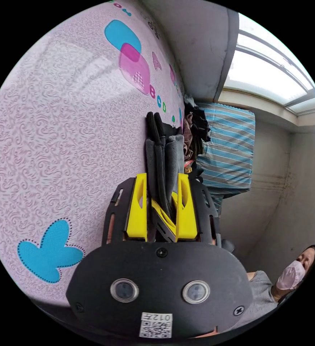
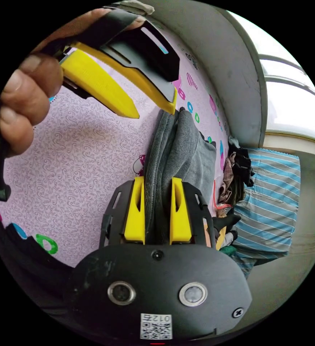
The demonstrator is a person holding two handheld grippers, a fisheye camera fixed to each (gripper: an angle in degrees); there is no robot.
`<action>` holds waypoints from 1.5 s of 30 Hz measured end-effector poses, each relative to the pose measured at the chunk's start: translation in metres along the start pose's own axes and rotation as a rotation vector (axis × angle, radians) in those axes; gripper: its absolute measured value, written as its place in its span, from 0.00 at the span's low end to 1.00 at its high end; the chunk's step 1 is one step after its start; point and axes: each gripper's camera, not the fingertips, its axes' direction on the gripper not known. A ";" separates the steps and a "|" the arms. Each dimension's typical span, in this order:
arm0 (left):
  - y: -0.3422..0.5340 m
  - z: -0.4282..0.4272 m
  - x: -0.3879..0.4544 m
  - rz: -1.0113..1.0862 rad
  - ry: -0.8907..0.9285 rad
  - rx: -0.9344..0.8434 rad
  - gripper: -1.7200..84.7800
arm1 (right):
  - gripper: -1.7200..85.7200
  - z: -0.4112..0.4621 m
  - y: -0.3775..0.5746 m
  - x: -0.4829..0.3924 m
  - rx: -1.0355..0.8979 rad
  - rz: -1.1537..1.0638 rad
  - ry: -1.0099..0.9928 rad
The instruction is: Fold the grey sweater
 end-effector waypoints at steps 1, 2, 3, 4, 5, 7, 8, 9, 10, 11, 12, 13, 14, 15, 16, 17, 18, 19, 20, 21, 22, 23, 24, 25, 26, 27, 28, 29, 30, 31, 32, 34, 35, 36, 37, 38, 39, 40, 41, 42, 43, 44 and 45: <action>0.005 -0.003 0.002 0.007 -0.012 0.004 0.16 | 0.14 -0.002 0.008 -0.004 0.023 0.013 -0.016; 0.008 -0.004 0.003 0.008 -0.016 0.006 0.16 | 0.14 -0.004 0.018 -0.007 0.053 0.024 -0.034; 0.012 -0.005 0.006 0.012 -0.022 0.011 0.16 | 0.14 -0.006 0.023 -0.008 0.069 0.028 -0.047; 0.016 -0.005 0.011 0.019 -0.031 0.015 0.16 | 0.12 -0.009 0.035 -0.009 0.101 0.030 -0.082; 0.019 -0.004 0.014 0.025 -0.035 0.015 0.16 | 0.09 -0.013 0.051 -0.006 0.149 0.022 -0.161; 0.029 0.006 0.032 0.067 -0.055 -0.001 0.16 | 0.09 -0.018 0.082 0.010 0.241 0.037 -0.317; 0.032 0.010 0.038 0.081 -0.065 -0.011 0.16 | 0.08 -0.014 0.105 0.028 0.292 0.077 -0.393; 0.039 0.021 0.052 0.123 -0.095 -0.040 0.16 | 0.08 -0.009 0.117 0.040 0.305 0.108 -0.423; 0.047 0.036 0.069 0.177 -0.138 -0.076 0.16 | 0.08 0.007 0.140 0.067 0.317 0.185 -0.481; 0.053 0.043 0.079 0.209 -0.162 -0.096 0.16 | 0.09 0.031 0.164 0.098 0.313 0.271 -0.543; 0.065 0.060 0.101 0.288 -0.211 -0.130 0.16 | 0.09 0.045 0.176 0.114 0.303 0.320 -0.573; 0.080 0.076 0.123 0.373 -0.250 -0.165 0.16 | 0.11 0.079 0.199 0.147 0.271 0.424 -0.642; 0.089 0.083 0.134 0.416 -0.268 -0.183 0.16 | 0.12 0.118 0.223 0.179 0.233 0.526 -0.727; 0.106 0.097 0.154 0.503 -0.314 -0.204 0.17 | 0.13 0.139 0.234 0.195 0.214 0.576 -0.775; 0.124 0.108 0.174 0.594 -0.376 -0.216 0.17 | 0.14 0.180 0.257 0.221 0.187 0.663 -0.861; 0.133 0.114 0.184 0.648 -0.407 -0.219 0.17 | 0.14 0.219 0.278 0.241 0.165 0.747 -0.923; 0.151 0.127 0.201 0.749 -0.481 -0.238 0.17 | 0.14 0.236 0.287 0.249 0.153 0.785 -0.948; 0.167 0.141 0.215 0.838 -0.562 -0.272 0.18 | 0.15 0.272 0.303 0.262 0.121 0.845 -0.997; 0.175 0.148 0.221 0.879 -0.599 -0.291 0.18 | 0.16 0.304 0.315 0.270 0.084 0.887 -1.057; 0.189 0.163 0.230 0.950 -0.666 -0.342 0.19 | 0.16 0.319 0.319 0.273 0.066 0.899 -1.086; 0.201 0.175 0.235 0.995 -0.723 -0.388 0.19 | 0.17 0.345 0.326 0.276 0.035 0.912 -1.136; 0.207 0.179 0.238 1.018 -0.743 -0.404 0.19 | 0.18 0.369 0.334 0.277 0.005 0.931 -1.186; 0.219 0.185 0.244 1.061 -0.783 -0.417 0.20 | 0.18 0.379 0.338 0.277 0.000 0.942 -1.211; 0.233 0.188 0.251 1.120 -0.831 -0.405 0.19 | 0.18 0.397 0.347 0.278 0.005 0.973 -1.248; 0.241 0.189 0.254 1.152 -0.862 -0.392 0.19 | 0.18 0.412 0.357 0.277 0.007 1.003 -1.273; 0.254 0.191 0.258 1.218 -0.926 -0.366 0.19 | 0.18 0.419 0.362 0.277 0.001 1.012 -1.283; 0.266 0.194 0.260 1.281 -0.971 -0.346 0.18 | 0.17 0.434 0.369 0.274 -0.026 1.014 -1.304; 0.271 0.196 0.261 1.305 -0.985 -0.339 0.18 | 0.17 0.447 0.376 0.272 -0.032 1.019 -1.328; 0.276 0.199 0.262 1.318 -1.004 -0.336 0.18 | 0.17 0.453 0.380 0.272 -0.031 1.033 -1.336; 0.275 0.200 0.263 1.276 -0.998 -0.345 0.17 | 0.17 0.464 0.389 0.275 -0.026 1.062 -1.357; 0.272 0.199 0.263 1.238 -0.983 -0.356 0.17 | 0.18 0.474 0.395 0.277 -0.028 1.080 -1.371; 0.250 0.189 0.259 0.984 -0.831 -0.391 0.17 | 0.18 0.486 0.403 0.278 -0.038 1.090 -1.382; 0.243 0.184 0.256 0.916 -0.775 -0.383 0.17 | 0.18 0.492 0.408 0.278 -0.036 1.088 -1.373; 0.230 0.171 0.247 0.768 -0.665 -0.351 0.17 | 0.18 0.495 0.411 0.278 -0.037 1.086 -1.364; 0.216 0.160 0.234 0.623 -0.549 -0.320 0.17 | 0.18 0.502 0.413 0.276 -0.047 1.068 -1.348; 0.210 0.156 0.227 0.565 -0.502 -0.309 0.17 | 0.17 0.511 0.414 0.274 -0.069 1.046 -1.344; 0.200 0.151 0.213 0.456 -0.459 -0.287 0.17 | 0.17 0.516 0.414 0.272 -0.082 1.040 -1.346; 0.192 0.149 0.204 0.398 -0.433 -0.280 0.17 | 0.17 0.526 0.414 0.271 -0.097 1.035 -1.350; 0.190 0.150 0.201 0.384 -0.425 -0.281 0.17 | 0.17 0.536 0.414 0.271 -0.097 1.038 -1.352; 0.186 0.154 0.197 0.369 -0.414 -0.291 0.16 | 0.17 0.540 0.414 0.272 -0.097 1.043 -1.350; 0.183 0.158 0.195 0.365 -0.401 -0.297 0.15 | 0.17 0.550 0.414 0.273 -0.101 1.058 -1.345; 0.182 0.160 0.195 0.362 -0.400 -0.298 0.14 | 0.17 0.560 0.413 0.273 -0.113 1.069 -1.346; 0.178 0.164 0.193 0.355 -0.406 -0.298 0.12 | 0.17 0.566 0.413 0.272 -0.125 1.072 -1.351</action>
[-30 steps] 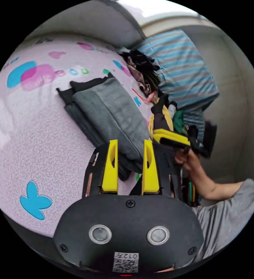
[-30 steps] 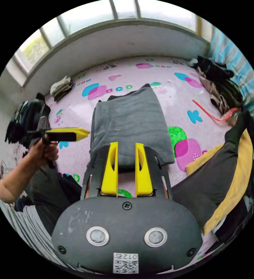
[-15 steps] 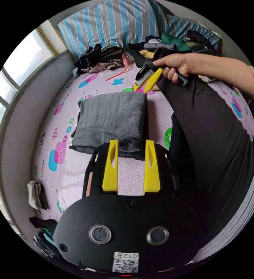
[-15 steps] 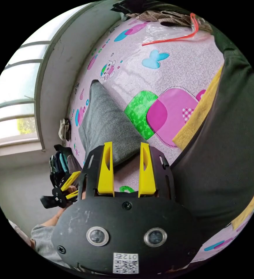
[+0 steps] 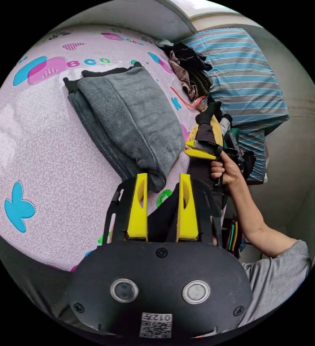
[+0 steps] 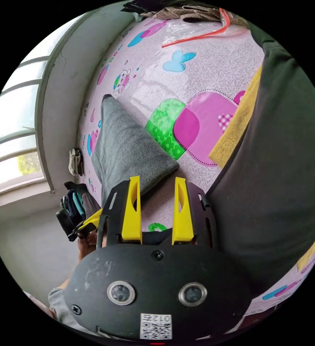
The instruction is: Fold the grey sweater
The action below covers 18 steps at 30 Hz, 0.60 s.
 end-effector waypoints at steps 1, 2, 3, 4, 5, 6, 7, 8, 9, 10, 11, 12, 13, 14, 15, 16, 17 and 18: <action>-0.004 0.003 -0.003 -0.007 0.003 0.002 0.10 | 0.17 0.005 -0.008 0.008 -0.018 0.021 -0.007; -0.006 0.005 -0.005 -0.013 0.012 0.004 0.09 | 0.15 0.011 -0.015 0.016 -0.031 0.036 -0.019; -0.008 0.007 -0.010 -0.027 0.034 0.011 0.08 | 0.14 0.013 -0.018 0.019 -0.035 0.046 -0.027; -0.010 0.007 -0.013 -0.041 0.052 0.005 0.07 | 0.12 0.016 -0.024 0.026 -0.033 0.055 -0.053; -0.010 0.004 -0.011 -0.039 0.049 0.010 0.06 | 0.09 0.015 -0.029 0.032 -0.007 0.055 -0.082; -0.006 -0.007 0.003 0.014 -0.003 0.041 0.06 | 0.08 0.014 -0.030 0.034 0.006 0.059 -0.080; 0.001 -0.020 0.026 0.110 -0.104 0.072 0.05 | 0.08 0.014 -0.033 0.035 0.015 0.038 -0.063; 0.005 -0.024 0.037 0.156 -0.156 0.080 0.05 | 0.07 0.017 -0.035 0.033 0.008 0.006 -0.041; 0.013 -0.024 0.049 0.208 -0.211 0.078 0.05 | 0.07 0.019 -0.036 0.032 0.001 -0.006 -0.028; 0.016 -0.014 0.046 0.200 -0.219 0.043 0.05 | 0.07 0.024 -0.039 0.032 -0.013 -0.017 0.003; 0.016 -0.007 0.039 0.183 -0.224 0.015 0.05 | 0.07 0.029 -0.043 0.032 -0.020 -0.018 0.033; 0.015 0.009 0.019 0.121 -0.236 -0.026 0.05 | 0.07 0.031 -0.046 0.033 -0.024 -0.016 0.042; 0.014 0.022 -0.006 0.045 -0.204 -0.054 0.05 | 0.07 0.035 -0.050 0.034 -0.028 -0.011 0.049; 0.014 0.027 -0.017 0.013 -0.161 -0.065 0.05 | 0.08 0.037 -0.052 0.035 -0.028 -0.009 0.057; 0.015 0.032 -0.035 -0.043 -0.085 -0.064 0.06 | 0.08 0.037 -0.053 0.035 -0.027 -0.010 0.061; 0.018 0.032 -0.043 -0.051 -0.046 -0.034 0.06 | 0.08 0.038 -0.054 0.034 -0.028 -0.016 0.064; 0.019 0.031 -0.044 -0.039 -0.038 -0.022 0.07 | 0.08 0.037 -0.054 0.034 -0.022 -0.022 0.072; 0.021 0.029 -0.046 -0.018 -0.033 -0.005 0.08 | 0.08 0.036 -0.054 0.033 -0.019 -0.027 0.073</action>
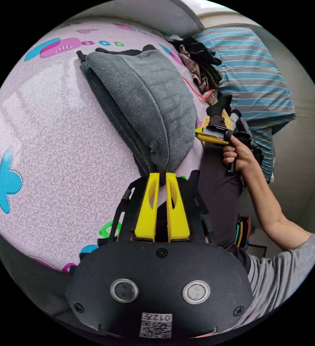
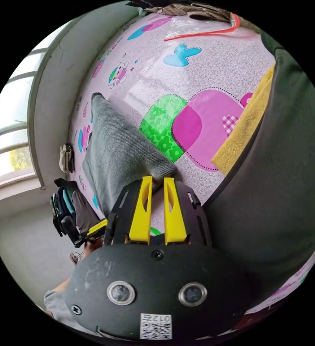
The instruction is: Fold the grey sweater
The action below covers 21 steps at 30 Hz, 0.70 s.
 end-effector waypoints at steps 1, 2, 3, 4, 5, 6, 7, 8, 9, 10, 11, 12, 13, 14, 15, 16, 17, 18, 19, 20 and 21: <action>0.001 -0.003 -0.002 0.016 0.021 0.006 0.09 | 0.08 -0.003 0.001 -0.002 0.010 -0.011 0.011; 0.001 -0.005 -0.004 0.012 0.030 -0.001 0.10 | 0.07 -0.007 0.003 -0.006 0.026 -0.029 0.037; 0.001 -0.009 -0.008 -0.001 0.044 -0.027 0.11 | 0.07 -0.009 0.005 -0.009 0.037 -0.041 0.054; 0.003 -0.016 -0.013 -0.023 0.050 -0.022 0.12 | 0.06 -0.014 0.008 -0.016 0.065 -0.072 0.093; 0.004 -0.021 -0.016 -0.036 0.050 -0.006 0.13 | 0.06 -0.020 0.013 -0.024 0.113 -0.115 0.136; 0.006 -0.032 -0.023 -0.066 0.053 0.042 0.15 | 0.06 -0.024 0.016 -0.029 0.144 -0.148 0.153; 0.006 -0.042 -0.032 -0.109 0.070 0.084 0.17 | 0.07 -0.029 0.020 -0.039 0.197 -0.211 0.186; 0.004 -0.045 -0.036 -0.126 0.084 0.102 0.18 | 0.09 -0.032 0.023 -0.047 0.233 -0.270 0.203; -0.001 -0.048 -0.045 -0.160 0.115 0.124 0.20 | 0.09 -0.033 0.022 -0.049 0.241 -0.289 0.209; -0.007 -0.047 -0.053 -0.186 0.152 0.131 0.21 | 0.12 -0.031 0.017 -0.052 0.225 -0.307 0.209; -0.011 -0.045 -0.055 -0.192 0.168 0.130 0.22 | 0.14 -0.027 0.009 -0.052 0.191 -0.306 0.186; -0.019 -0.039 -0.059 -0.204 0.186 0.120 0.23 | 0.15 -0.025 0.004 -0.051 0.169 -0.301 0.169; -0.025 -0.034 -0.062 -0.215 0.199 0.116 0.24 | 0.17 -0.019 -0.005 -0.048 0.127 -0.292 0.130; -0.028 -0.031 -0.062 -0.218 0.204 0.116 0.24 | 0.19 -0.014 -0.013 -0.046 0.086 -0.284 0.090; -0.034 -0.026 -0.061 -0.217 0.205 0.113 0.24 | 0.19 -0.013 -0.016 -0.046 0.077 -0.285 0.072; -0.039 -0.021 -0.059 -0.212 0.204 0.105 0.23 | 0.20 -0.011 -0.021 -0.047 0.074 -0.289 0.058; -0.041 -0.018 -0.059 -0.210 0.206 0.095 0.23 | 0.20 -0.009 -0.025 -0.048 0.067 -0.291 0.067; -0.045 -0.010 -0.058 -0.209 0.205 0.067 0.22 | 0.20 -0.007 -0.027 -0.049 0.062 -0.288 0.073; -0.048 -0.003 -0.058 -0.203 0.195 0.039 0.20 | 0.20 -0.003 -0.031 -0.049 0.041 -0.276 0.072; -0.048 -0.001 -0.058 -0.203 0.180 0.028 0.20 | 0.20 0.004 -0.036 -0.048 -0.001 -0.256 0.047; -0.048 0.000 -0.059 -0.197 0.149 0.032 0.18 | 0.19 0.007 -0.038 -0.048 -0.016 -0.246 0.027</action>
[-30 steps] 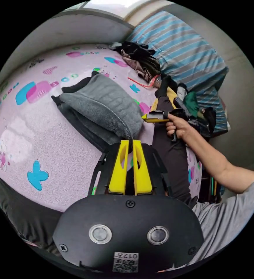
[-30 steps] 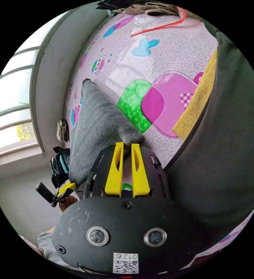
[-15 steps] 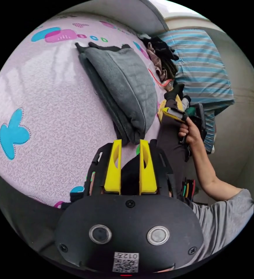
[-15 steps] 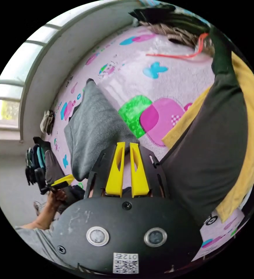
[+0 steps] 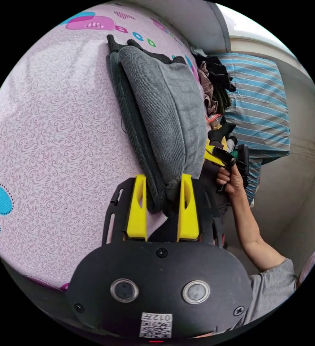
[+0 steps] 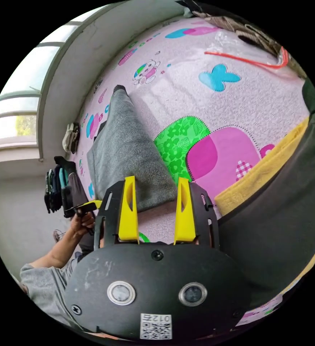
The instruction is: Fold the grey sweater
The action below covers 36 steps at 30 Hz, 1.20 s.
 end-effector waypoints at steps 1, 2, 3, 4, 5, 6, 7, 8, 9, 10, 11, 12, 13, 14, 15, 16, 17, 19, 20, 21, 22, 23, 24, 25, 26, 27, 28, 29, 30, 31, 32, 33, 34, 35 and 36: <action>-0.001 0.000 -0.002 0.005 0.015 -0.006 0.17 | 0.18 0.004 -0.002 0.001 -0.014 0.016 -0.051; -0.001 0.000 -0.004 0.007 0.024 -0.009 0.17 | 0.18 0.007 -0.001 0.002 -0.017 0.040 -0.084; -0.002 -0.002 -0.006 0.017 0.038 -0.017 0.16 | 0.18 0.008 0.000 0.002 -0.015 0.046 -0.103; -0.003 -0.006 -0.008 0.032 0.041 -0.024 0.16 | 0.17 0.010 0.002 -0.001 -0.014 0.049 -0.135; -0.004 -0.010 -0.008 0.041 0.034 -0.024 0.15 | 0.16 0.014 0.006 -0.008 -0.022 0.043 -0.155; -0.005 -0.020 -0.010 0.060 0.013 -0.020 0.15 | 0.16 0.017 0.008 -0.013 -0.030 0.038 -0.164; -0.007 -0.031 -0.014 0.073 -0.003 -0.019 0.15 | 0.16 0.024 0.013 -0.024 -0.047 0.023 -0.180; -0.007 -0.037 -0.017 0.075 -0.005 -0.022 0.15 | 0.15 0.033 0.019 -0.036 -0.056 0.005 -0.192; -0.008 -0.048 -0.022 0.078 -0.009 -0.031 0.14 | 0.15 0.038 0.023 -0.042 -0.058 -0.001 -0.199; -0.007 -0.058 -0.027 0.082 -0.024 -0.040 0.14 | 0.15 0.047 0.030 -0.054 -0.056 -0.009 -0.225; -0.006 -0.063 -0.029 0.081 -0.030 -0.044 0.14 | 0.14 0.056 0.039 -0.065 -0.047 -0.010 -0.257; -0.002 -0.070 -0.032 0.074 -0.045 -0.050 0.14 | 0.14 0.059 0.044 -0.071 -0.040 -0.011 -0.269; 0.004 -0.075 -0.033 0.070 -0.060 -0.054 0.14 | 0.13 0.064 0.053 -0.082 -0.022 -0.015 -0.280; 0.007 -0.077 -0.033 0.067 -0.065 -0.058 0.14 | 0.13 0.067 0.063 -0.094 -0.004 -0.017 -0.279; 0.013 -0.081 -0.031 0.070 -0.072 -0.057 0.14 | 0.13 0.067 0.067 -0.100 0.002 -0.017 -0.274; 0.019 -0.087 -0.026 0.081 -0.088 -0.034 0.14 | 0.13 0.066 0.075 -0.113 0.010 -0.023 -0.257; 0.024 -0.092 -0.022 0.090 -0.095 -0.010 0.14 | 0.13 0.060 0.083 -0.126 0.036 -0.029 -0.206; 0.046 -0.113 0.006 0.157 -0.147 0.124 0.13 | 0.12 0.044 0.098 -0.153 0.113 -0.070 -0.093; 0.053 -0.118 0.017 0.193 -0.172 0.155 0.13 | 0.12 0.030 0.111 -0.178 0.191 -0.138 -0.002; 0.067 -0.122 0.041 0.266 -0.236 0.205 0.13 | 0.11 0.024 0.117 -0.192 0.230 -0.182 0.040; 0.080 -0.119 0.064 0.331 -0.300 0.231 0.12 | 0.11 0.017 0.129 -0.221 0.287 -0.281 0.109; 0.085 -0.114 0.074 0.366 -0.324 0.232 0.12 | 0.10 0.017 0.137 -0.248 0.306 -0.372 0.161; 0.093 -0.100 0.093 0.434 -0.361 0.204 0.11 | 0.10 0.018 0.140 -0.260 0.304 -0.410 0.181; 0.096 -0.083 0.108 0.493 -0.402 0.156 0.10 | 0.10 0.024 0.143 -0.282 0.291 -0.468 0.219; 0.097 -0.075 0.114 0.512 -0.426 0.138 0.10 | 0.11 0.033 0.145 -0.299 0.267 -0.507 0.254; 0.096 -0.061 0.123 0.525 -0.468 0.122 0.09 | 0.11 0.037 0.145 -0.306 0.255 -0.519 0.271; 0.095 -0.051 0.128 0.533 -0.489 0.123 0.07 | 0.10 0.048 0.146 -0.317 0.226 -0.540 0.307; 0.094 -0.046 0.129 0.534 -0.502 0.118 0.06 | 0.10 0.064 0.146 -0.324 0.157 -0.547 0.363; 0.090 -0.033 0.126 0.507 -0.573 0.080 0.05 | 0.10 0.075 0.145 -0.326 0.096 -0.543 0.399; 0.089 -0.019 0.123 0.506 -0.675 0.018 0.04 | 0.09 0.089 0.149 -0.330 0.053 -0.546 0.443; 0.091 -0.014 0.123 0.528 -0.710 0.001 0.03 | 0.09 0.088 0.160 -0.340 0.104 -0.586 0.456; 0.098 -0.011 0.127 0.561 -0.725 0.021 0.03 | 0.09 0.089 0.165 -0.344 0.107 -0.595 0.472; 0.103 -0.008 0.131 0.566 -0.737 0.021 0.02 | 0.09 0.090 0.173 -0.354 0.120 -0.619 0.499; 0.105 -0.007 0.133 0.570 -0.741 0.022 0.02 | 0.09 0.090 0.180 -0.363 0.133 -0.631 0.515; 0.109 -0.007 0.135 0.568 -0.736 0.024 0.02 | 0.09 0.089 0.183 -0.366 0.141 -0.632 0.516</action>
